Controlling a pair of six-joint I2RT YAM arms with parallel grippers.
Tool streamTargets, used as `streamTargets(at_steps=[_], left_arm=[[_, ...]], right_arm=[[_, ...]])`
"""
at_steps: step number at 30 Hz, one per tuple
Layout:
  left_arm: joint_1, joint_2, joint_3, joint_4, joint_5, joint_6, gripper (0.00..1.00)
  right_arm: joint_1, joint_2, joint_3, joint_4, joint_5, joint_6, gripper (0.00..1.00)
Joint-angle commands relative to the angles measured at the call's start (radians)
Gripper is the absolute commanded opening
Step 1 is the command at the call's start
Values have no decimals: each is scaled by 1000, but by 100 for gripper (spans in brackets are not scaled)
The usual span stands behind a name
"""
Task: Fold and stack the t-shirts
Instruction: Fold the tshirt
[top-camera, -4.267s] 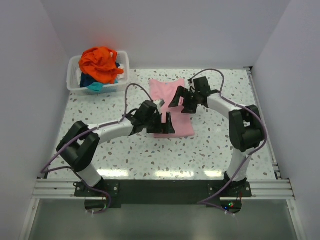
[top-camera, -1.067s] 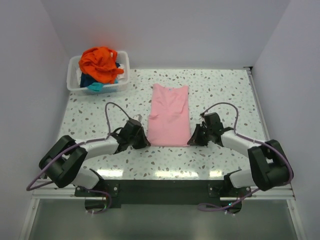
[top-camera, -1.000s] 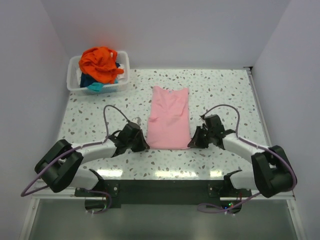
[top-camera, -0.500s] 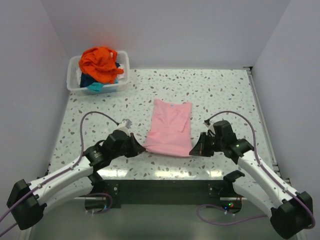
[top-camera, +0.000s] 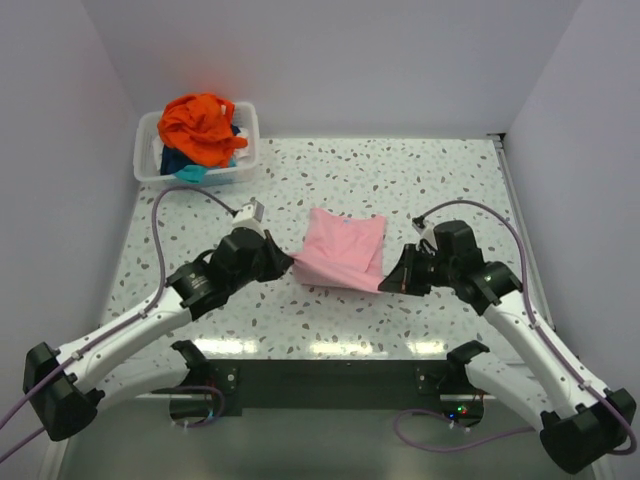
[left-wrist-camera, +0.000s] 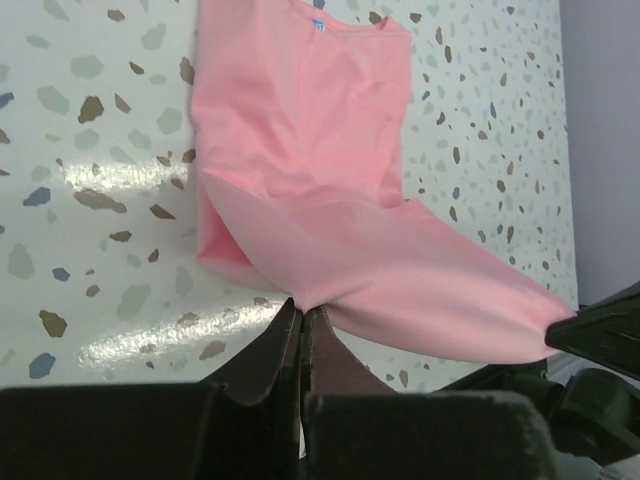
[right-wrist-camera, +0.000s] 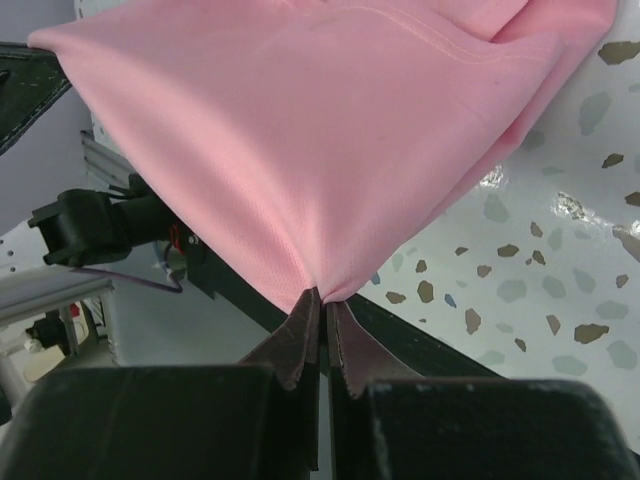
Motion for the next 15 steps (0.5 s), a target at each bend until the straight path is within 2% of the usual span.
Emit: streamTargets(at_steps=[1, 6, 15], left_arm=[[8, 72, 97, -18, -136, 70, 0], [54, 161, 196, -5, -142, 104, 0], [190, 300, 270, 93, 6, 191, 0]], right_arm=[[-6, 50, 84, -40, 47, -40, 0], [-37, 130, 160, -11, 56, -54, 0], [-153, 248, 243, 41, -25, -72, 0]])
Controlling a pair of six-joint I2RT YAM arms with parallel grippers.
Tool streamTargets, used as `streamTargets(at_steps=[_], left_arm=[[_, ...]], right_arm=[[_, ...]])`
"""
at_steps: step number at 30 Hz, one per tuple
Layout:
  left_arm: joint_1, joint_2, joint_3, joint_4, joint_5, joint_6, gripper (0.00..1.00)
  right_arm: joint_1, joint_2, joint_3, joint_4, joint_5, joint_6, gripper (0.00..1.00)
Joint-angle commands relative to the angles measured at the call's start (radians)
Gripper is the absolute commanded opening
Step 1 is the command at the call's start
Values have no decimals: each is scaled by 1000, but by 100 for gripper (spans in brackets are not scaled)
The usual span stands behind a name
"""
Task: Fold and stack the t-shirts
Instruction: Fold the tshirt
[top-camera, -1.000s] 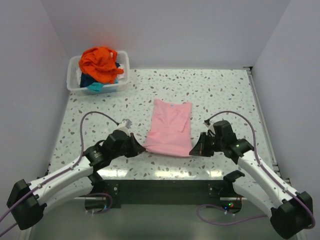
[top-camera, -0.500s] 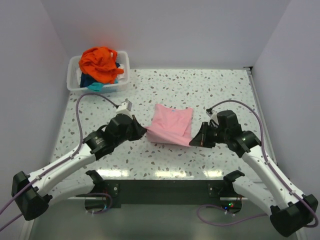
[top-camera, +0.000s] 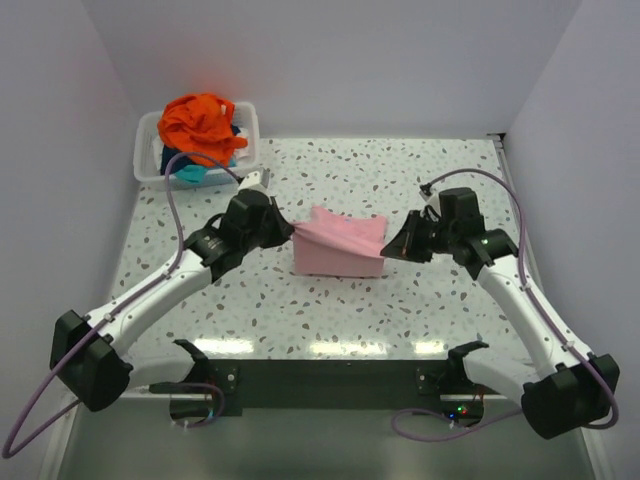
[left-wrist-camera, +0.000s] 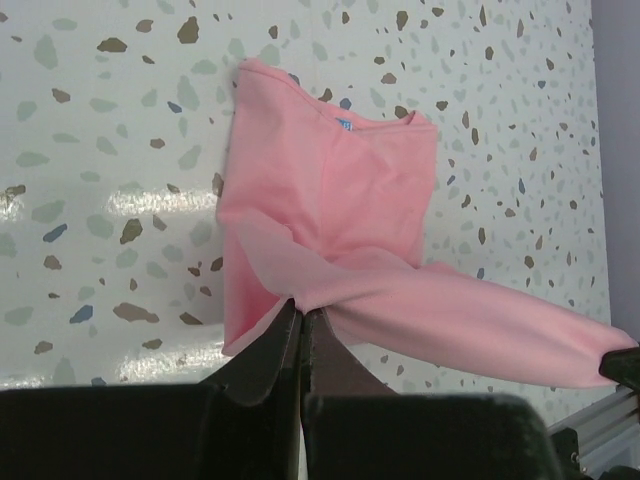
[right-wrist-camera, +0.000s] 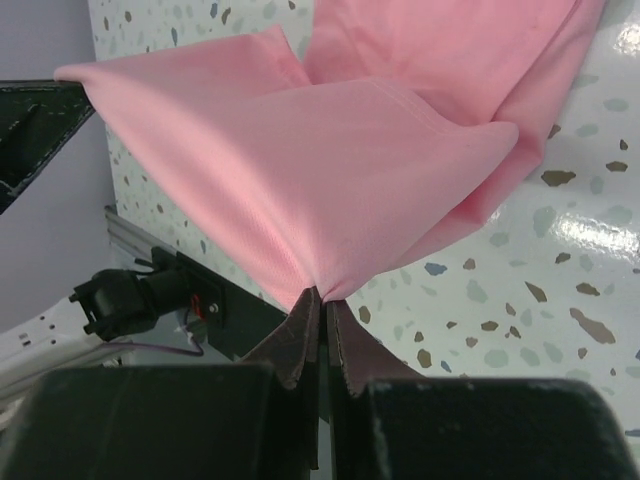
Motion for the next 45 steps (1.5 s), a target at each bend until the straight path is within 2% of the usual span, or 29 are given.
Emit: streamTargets(at_steps=[1, 18, 28, 36, 45], left_arm=[[48, 49, 79, 70, 2, 82, 0], [141, 475, 349, 140, 148, 179, 0], [186, 710, 533, 131, 206, 194, 0], [198, 880, 654, 129, 235, 206, 0], [201, 1009, 760, 116, 283, 231, 0]], right_arm=[[-38, 44, 46, 11, -45, -31, 0], [-181, 293, 85, 227, -182, 28, 0], [-253, 534, 150, 356, -248, 62, 0], [-273, 725, 249, 379, -234, 64, 0], [-302, 856, 297, 385, -216, 56, 0]])
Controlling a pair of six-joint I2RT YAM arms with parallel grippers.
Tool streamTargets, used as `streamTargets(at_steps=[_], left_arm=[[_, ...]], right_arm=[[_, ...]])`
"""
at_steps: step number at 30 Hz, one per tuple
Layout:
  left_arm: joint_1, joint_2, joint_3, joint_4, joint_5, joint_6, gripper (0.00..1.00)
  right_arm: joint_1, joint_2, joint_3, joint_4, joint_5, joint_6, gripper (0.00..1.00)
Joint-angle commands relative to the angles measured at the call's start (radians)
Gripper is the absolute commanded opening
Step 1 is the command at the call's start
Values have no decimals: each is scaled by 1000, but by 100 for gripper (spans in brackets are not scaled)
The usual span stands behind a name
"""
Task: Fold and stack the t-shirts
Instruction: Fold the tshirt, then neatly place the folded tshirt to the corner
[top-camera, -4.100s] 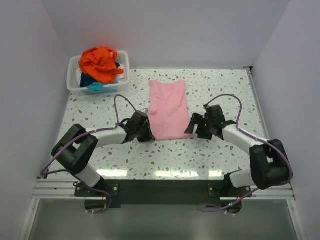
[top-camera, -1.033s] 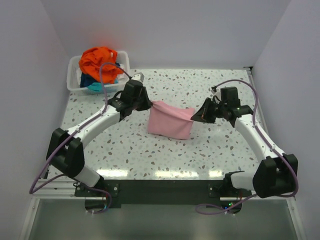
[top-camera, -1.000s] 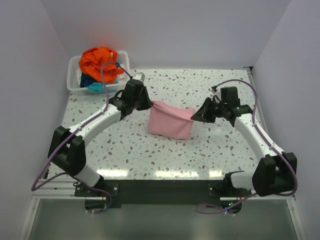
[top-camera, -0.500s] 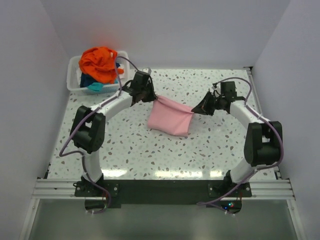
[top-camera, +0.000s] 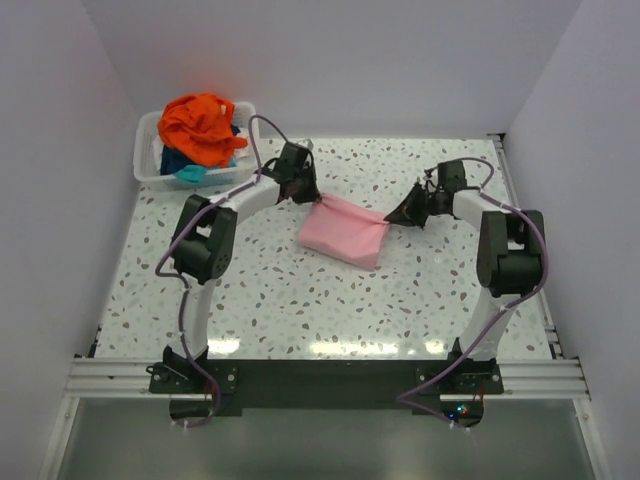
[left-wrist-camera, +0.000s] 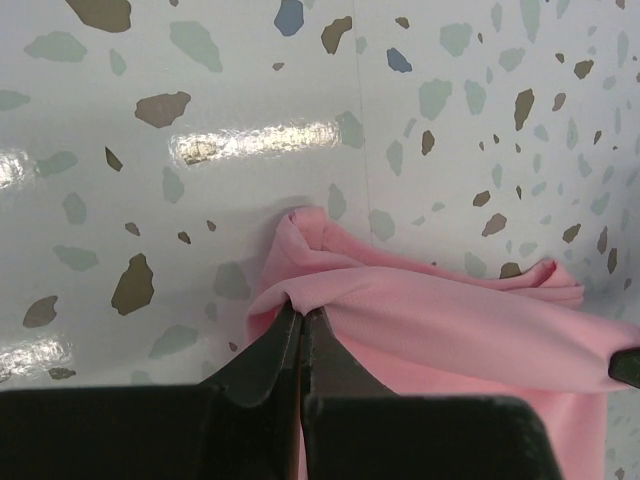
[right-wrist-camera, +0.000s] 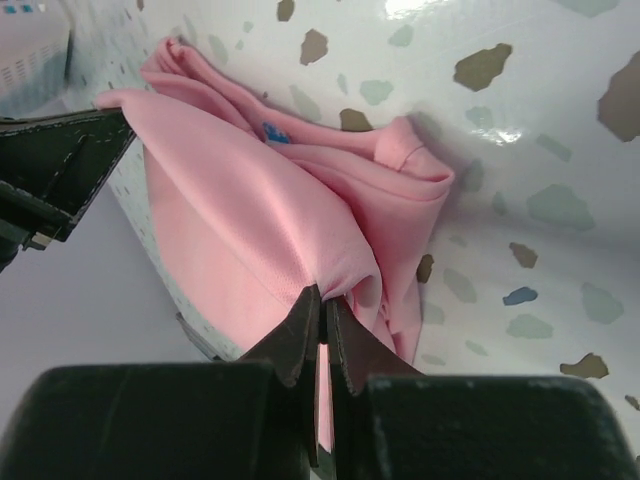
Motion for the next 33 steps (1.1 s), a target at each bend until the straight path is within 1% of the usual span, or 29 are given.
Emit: streamTargets(at_steps=[1, 3, 4, 5, 6, 7, 8, 9, 11, 12, 13, 14, 15, 16, 21, 23, 25, 26, 27, 29, 31, 33], left_arm=[[15, 18, 59, 27, 25, 39, 0], [15, 24, 61, 35, 34, 53, 0], [15, 27, 61, 38, 48, 58, 0], [15, 27, 62, 45, 54, 62, 3], [15, 24, 62, 46, 59, 71, 19], [14, 21, 62, 46, 67, 74, 28], [15, 16, 62, 46, 70, 78, 36], [15, 1, 62, 46, 71, 82, 52], [14, -19, 64, 46, 82, 94, 71], [14, -46, 62, 46, 85, 101, 85], [14, -60, 62, 46, 88, 102, 93], [14, -76, 58, 41, 93, 104, 100], [12, -111, 44, 42, 96, 102, 100], [7, -129, 33, 41, 102, 99, 100], [-35, -270, -85, 55, 74, 99, 100], [-63, -319, -117, 62, 67, 99, 100], [-81, -349, -191, 102, 109, 81, 100], [-88, -361, -218, 145, 113, 78, 100], [-94, -376, -259, 154, 108, 70, 100], [-105, -378, -290, 180, 125, 65, 100], [-114, -373, -338, 231, 177, 55, 100], [-123, -357, -378, 251, 182, 47, 100]], right_arm=[[-15, 28, 42, 24, 7, 1, 0], [-18, 42, 47, 26, 11, 4, 1], [-21, 53, 48, 27, 9, 6, 4], [-20, 56, 53, 30, 4, 6, 7], [-20, 59, 55, 27, 4, 5, 16], [-20, 57, 56, 27, 7, 5, 21], [-20, 47, 58, 27, 11, 0, 28], [-21, 39, 61, 24, 14, -3, 31], [-20, 1, 68, 11, 35, -12, 39], [-20, -16, 73, -3, 41, -14, 48], [-20, -30, 73, -9, 53, -15, 56], [-20, -51, 70, -19, 63, -20, 75], [-20, -91, 64, -22, 66, -20, 97], [-20, -116, 56, -28, 66, -20, 99], [-10, -266, -33, -20, 69, -19, 99], [25, -321, -51, -20, 78, -23, 99], [80, -341, -57, -22, 83, -23, 99], [98, -344, -62, -13, 87, -17, 99], [117, -344, -77, 24, 98, 0, 99], [151, -326, -85, 68, 98, 24, 99], [160, -265, -76, 122, 104, 47, 99], [158, -199, -27, 136, 92, 51, 99]])
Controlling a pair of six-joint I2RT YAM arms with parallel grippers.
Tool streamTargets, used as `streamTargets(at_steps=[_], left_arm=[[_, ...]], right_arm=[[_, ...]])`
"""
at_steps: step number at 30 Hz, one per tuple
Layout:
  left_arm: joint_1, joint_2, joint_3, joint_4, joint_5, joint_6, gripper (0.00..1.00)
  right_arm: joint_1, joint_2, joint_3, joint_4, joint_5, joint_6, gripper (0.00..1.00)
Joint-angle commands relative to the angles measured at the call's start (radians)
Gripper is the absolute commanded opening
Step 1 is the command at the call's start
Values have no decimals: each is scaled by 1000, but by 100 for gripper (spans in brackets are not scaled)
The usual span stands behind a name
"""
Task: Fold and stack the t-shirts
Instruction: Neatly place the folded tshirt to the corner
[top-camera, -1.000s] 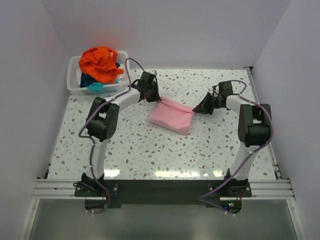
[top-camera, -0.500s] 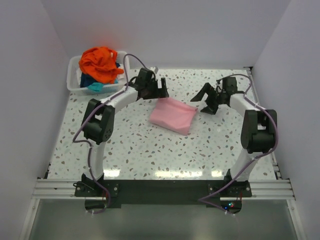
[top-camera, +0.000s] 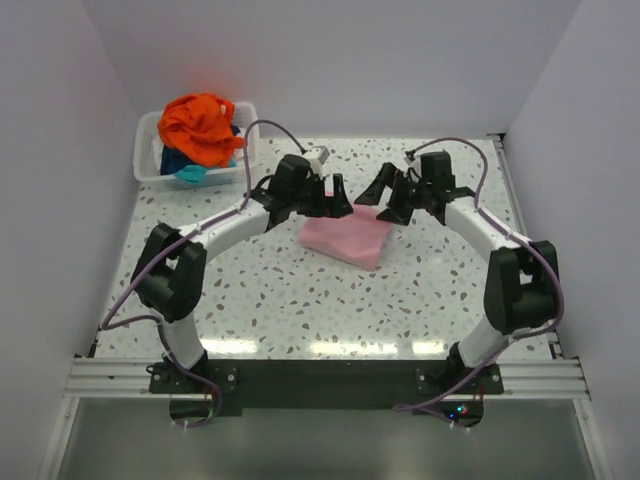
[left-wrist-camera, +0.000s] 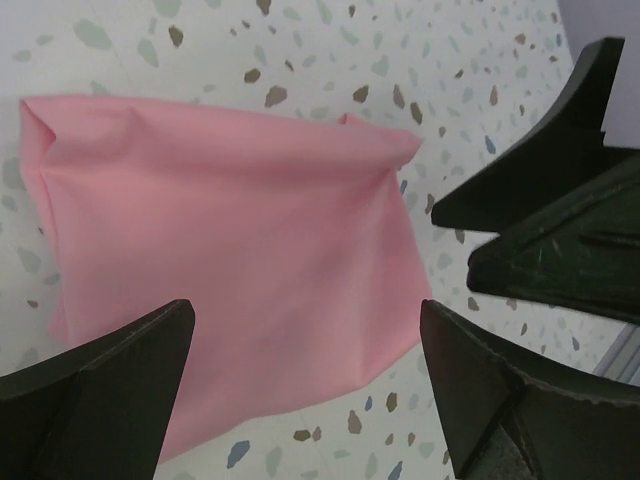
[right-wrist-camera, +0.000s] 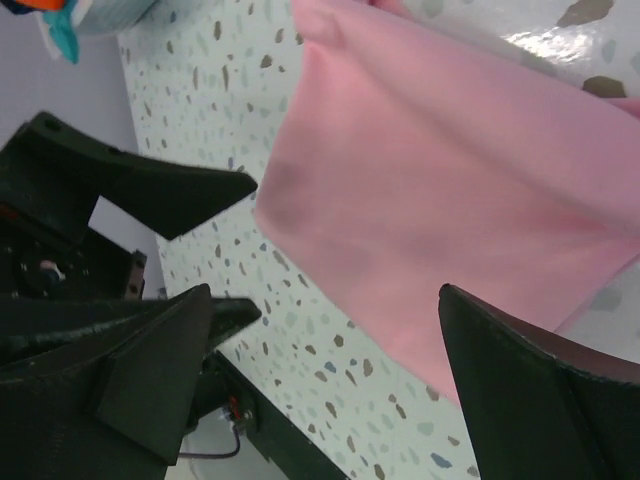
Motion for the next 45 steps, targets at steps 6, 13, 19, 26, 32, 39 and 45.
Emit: streamTargets(at_steps=[6, 13, 19, 26, 32, 39, 45], left_arm=[[-17, 59, -154, 89, 26, -7, 100], [-17, 33, -280, 127, 17, 1, 100], [-38, -76, -305, 106, -26, 1, 100], [-50, -202, -273, 71, -61, -25, 100], [-49, -178, -271, 89, -32, -53, 100], [-50, -136, -346, 241, 46, -99, 100], [-49, -61, -345, 224, 8, -108, 100]], right_arm=[[-11, 310, 216, 9, 45, -34, 99], [-36, 417, 333, -118, 143, -140, 99], [-43, 360, 356, -135, 35, -180, 99], [15, 116, 220, -75, -65, -127, 99], [85, -41, -36, 69, -10, 23, 99], [125, -46, -208, 115, 31, 90, 99], [106, 36, -287, 101, 27, 58, 99]])
